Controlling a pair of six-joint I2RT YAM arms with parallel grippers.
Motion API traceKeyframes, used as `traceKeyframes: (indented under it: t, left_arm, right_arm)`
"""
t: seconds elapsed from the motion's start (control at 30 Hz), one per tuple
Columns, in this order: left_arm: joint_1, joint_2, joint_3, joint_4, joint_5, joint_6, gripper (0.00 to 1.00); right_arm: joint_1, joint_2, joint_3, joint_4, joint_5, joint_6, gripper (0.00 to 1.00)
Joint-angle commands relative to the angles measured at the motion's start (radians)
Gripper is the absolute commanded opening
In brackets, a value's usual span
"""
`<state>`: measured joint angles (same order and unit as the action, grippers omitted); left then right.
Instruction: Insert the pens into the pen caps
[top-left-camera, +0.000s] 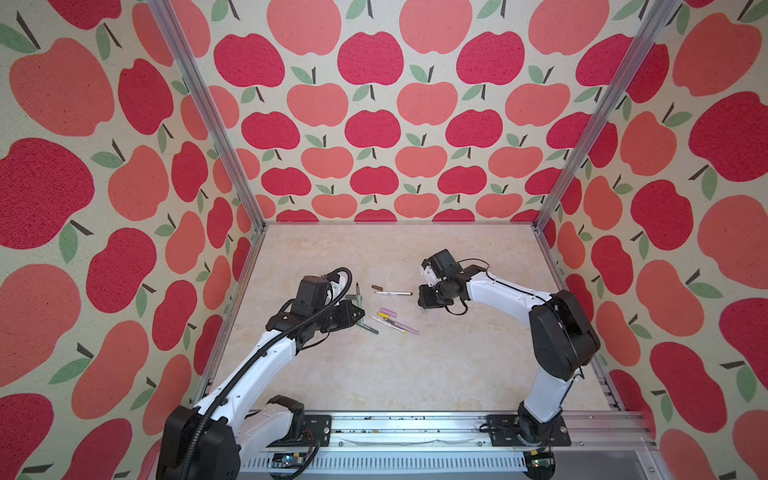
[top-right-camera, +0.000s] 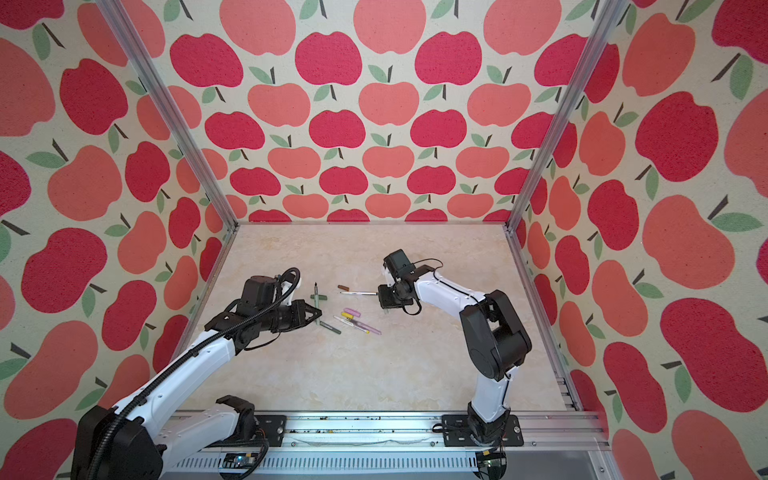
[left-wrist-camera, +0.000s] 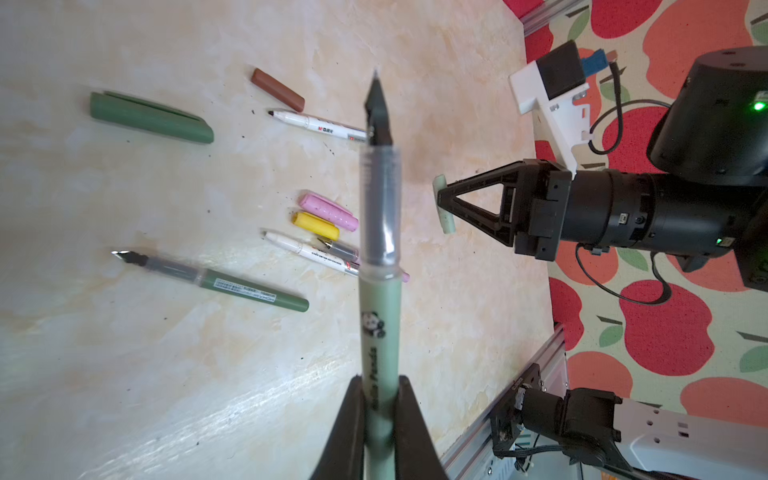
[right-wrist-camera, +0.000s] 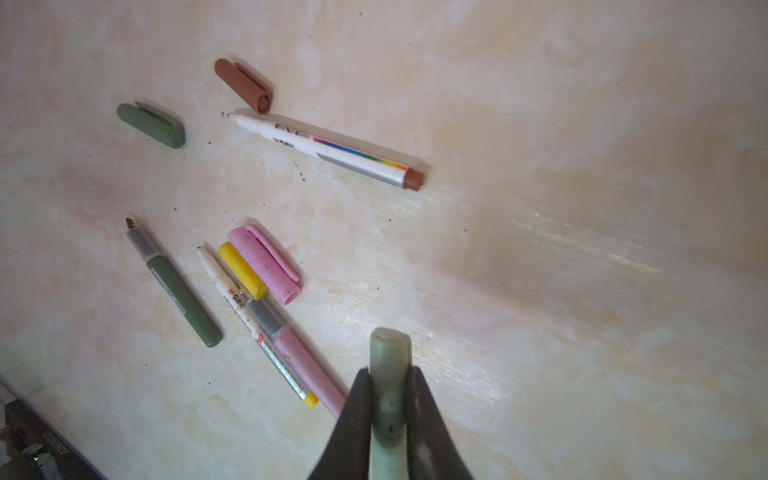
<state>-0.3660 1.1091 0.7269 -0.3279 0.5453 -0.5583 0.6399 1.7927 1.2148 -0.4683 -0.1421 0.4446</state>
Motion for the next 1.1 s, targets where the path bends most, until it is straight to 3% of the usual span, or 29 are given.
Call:
traceKeyframes:
  t: [0.0, 0.4, 0.73, 1.07]
  left_arm:
    - [-0.040, 0.056, 0.046, 0.061, -0.011, 0.021, 0.00]
    - [-0.132, 0.193, 0.092, 0.141, -0.001, -0.002, 0.00]
    - [-0.142, 0.205, 0.098, 0.139, -0.004, 0.001, 0.00]
    - [-0.142, 0.205, 0.100, 0.136, -0.006, 0.000, 0.00]
  right_arm:
    - [-0.019, -0.026, -0.043, 0.009, 0.045, 0.058, 0.18]
    - [-0.034, 0.036, -0.074, 0.033, 0.083, 0.047, 0.20]
    - [-0.034, 0.039, -0.082, 0.038, 0.103, 0.037, 0.39]
    - [-0.025, 0.023, -0.071, 0.008, 0.139, -0.001, 0.44]
